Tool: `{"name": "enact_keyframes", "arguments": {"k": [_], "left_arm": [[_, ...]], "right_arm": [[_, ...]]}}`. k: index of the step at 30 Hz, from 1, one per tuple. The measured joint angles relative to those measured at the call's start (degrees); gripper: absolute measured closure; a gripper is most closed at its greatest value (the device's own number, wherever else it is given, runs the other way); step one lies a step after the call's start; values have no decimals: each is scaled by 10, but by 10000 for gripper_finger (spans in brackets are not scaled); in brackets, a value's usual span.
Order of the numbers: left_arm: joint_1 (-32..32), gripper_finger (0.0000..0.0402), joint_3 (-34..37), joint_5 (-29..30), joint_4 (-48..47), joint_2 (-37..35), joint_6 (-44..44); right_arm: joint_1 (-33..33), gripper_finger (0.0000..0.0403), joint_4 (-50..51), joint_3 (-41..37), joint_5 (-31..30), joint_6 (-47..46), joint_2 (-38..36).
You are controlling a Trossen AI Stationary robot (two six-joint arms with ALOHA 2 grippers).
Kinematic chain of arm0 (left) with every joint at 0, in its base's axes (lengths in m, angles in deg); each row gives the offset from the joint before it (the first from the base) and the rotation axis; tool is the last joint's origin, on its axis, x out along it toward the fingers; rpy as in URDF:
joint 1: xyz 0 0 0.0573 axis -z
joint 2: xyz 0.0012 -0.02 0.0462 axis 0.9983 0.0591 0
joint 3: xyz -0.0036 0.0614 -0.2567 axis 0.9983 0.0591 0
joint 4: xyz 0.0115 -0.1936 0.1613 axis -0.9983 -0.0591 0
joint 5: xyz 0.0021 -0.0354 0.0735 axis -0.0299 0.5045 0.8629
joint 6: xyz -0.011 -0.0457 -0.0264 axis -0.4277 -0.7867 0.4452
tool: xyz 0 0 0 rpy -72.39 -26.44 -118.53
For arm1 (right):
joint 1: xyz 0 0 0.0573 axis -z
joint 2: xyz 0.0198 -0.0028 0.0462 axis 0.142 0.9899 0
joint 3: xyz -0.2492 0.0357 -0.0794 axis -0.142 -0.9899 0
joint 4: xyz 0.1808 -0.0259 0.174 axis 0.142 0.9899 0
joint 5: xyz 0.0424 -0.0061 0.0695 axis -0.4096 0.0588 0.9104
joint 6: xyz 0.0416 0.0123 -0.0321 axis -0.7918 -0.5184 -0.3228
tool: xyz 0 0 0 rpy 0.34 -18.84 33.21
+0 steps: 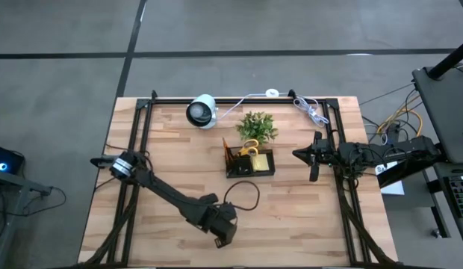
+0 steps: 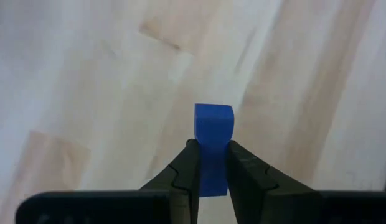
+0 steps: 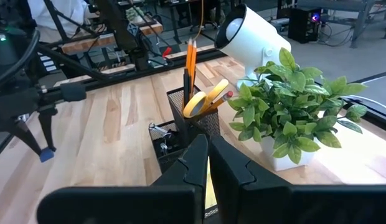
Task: Pick and place office supplies into organizer
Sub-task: Put the blue eraser into the black desk organizer
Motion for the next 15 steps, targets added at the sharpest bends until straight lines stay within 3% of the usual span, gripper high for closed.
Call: {"name": "enact_keyframes", "arguments": {"k": [15], "left_arm": [[-71,356,1,50,0,-14,121]], "right_arm": [[0,394,0,0,0,0,0]]}}
